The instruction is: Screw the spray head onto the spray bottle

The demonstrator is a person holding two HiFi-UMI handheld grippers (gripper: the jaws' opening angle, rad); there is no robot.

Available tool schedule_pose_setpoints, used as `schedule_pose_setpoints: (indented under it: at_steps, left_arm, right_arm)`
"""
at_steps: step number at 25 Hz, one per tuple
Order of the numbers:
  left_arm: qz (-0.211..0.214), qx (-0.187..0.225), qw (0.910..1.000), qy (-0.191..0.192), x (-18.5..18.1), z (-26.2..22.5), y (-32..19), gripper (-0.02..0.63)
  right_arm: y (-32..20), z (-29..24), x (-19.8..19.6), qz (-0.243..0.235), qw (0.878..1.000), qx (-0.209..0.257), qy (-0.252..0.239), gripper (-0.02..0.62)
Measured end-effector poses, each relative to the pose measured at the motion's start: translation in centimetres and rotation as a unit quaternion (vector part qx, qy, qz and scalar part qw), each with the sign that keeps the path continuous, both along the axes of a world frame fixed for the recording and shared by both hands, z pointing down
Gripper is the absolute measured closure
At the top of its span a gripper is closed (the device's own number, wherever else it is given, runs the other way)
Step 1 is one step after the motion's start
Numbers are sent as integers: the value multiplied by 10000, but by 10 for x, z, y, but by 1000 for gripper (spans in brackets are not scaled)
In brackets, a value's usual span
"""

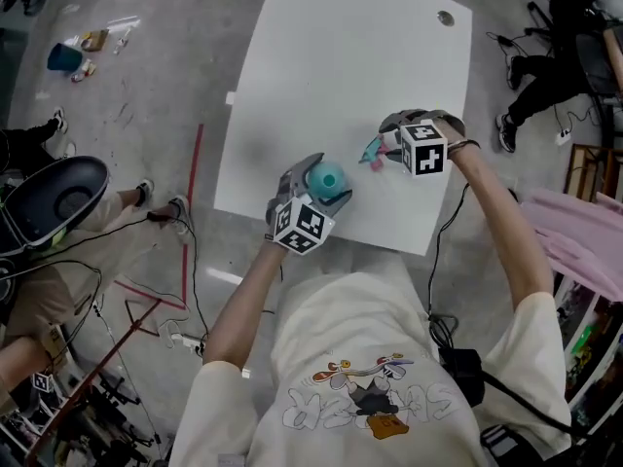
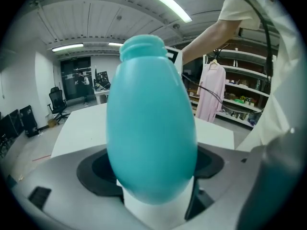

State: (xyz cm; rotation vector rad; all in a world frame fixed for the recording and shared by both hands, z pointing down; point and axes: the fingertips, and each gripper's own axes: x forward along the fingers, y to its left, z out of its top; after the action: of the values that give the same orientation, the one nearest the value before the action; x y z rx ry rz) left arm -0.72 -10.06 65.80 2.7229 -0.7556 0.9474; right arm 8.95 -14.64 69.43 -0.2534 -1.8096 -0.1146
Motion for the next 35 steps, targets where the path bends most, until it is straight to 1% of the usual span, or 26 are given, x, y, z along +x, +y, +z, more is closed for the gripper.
schedule_pose_setpoints:
  at_steps: [3,7,9,14,16,17,19,20,22,24,25,27,29,31,33,35]
  left_arm:
    - [-41,-73,10000,29,-7,-5,9,182]
    - [-168,-160,9997,75,-22,-5,21,181]
    - [-186,-167,9997,67,-29,0,23,181]
    - [-201,-174,9996,82,-36,1,21,181]
    - [-227,-211,9995,63,-36,0,18,181]
    - [-251,-256,9993,46,-36,0,18,181]
    - [-317,-406,9987,35,-34,0,20,181]
    - [-345,-487,9982,40,-32,-2,22,181]
    - [-357,-590,9976,39,-27,-9,24,181]
    - [-349,-642,9973,28,-23,-11,22,181]
    - [-352,-668,9971,12,-21,-12,19,181]
    - [-371,-748,9965,-65,-14,-18,13,181]
    - [-370,-928,9949,-141,-5,-32,11,181]
    - [-343,-1142,9928,-99,8,-47,12,181]
    - [-287,-1256,9917,-15,22,-60,11,181]
    - [-190,-1234,9922,3,37,-74,10,181]
  right_arm:
    - [1,23,-4,-702,9970,40,321,385]
    - [4,48,-12,-1536,9852,306,703,378]
    - [3,59,-18,-1704,9811,423,813,379]
    - [4,71,-20,-1859,9737,601,1172,382]
    - [4,69,-22,-1801,9740,721,1169,393]
    - [4,66,-23,-1683,9763,802,1096,394]
    - [2,49,-27,-1262,9829,1041,844,403]
    - [-1,34,-28,-1016,9847,1235,692,405]
    - [-10,-8,-31,-560,9830,1706,373,428]
    - [-20,-52,-37,-177,9768,2135,42,428]
    - [-25,-74,-39,-36,9712,2381,-111,428]
    - [-34,-128,-42,116,9526,3018,-374,428]
    - [-36,-194,-42,239,9275,3675,-637,428]
    - [-32,-258,-42,436,9006,4223,-932,428]
    - [-27,-311,-40,628,8732,4677,-1220,428]
    - [-22,-353,-38,737,8483,5039,-1449,428]
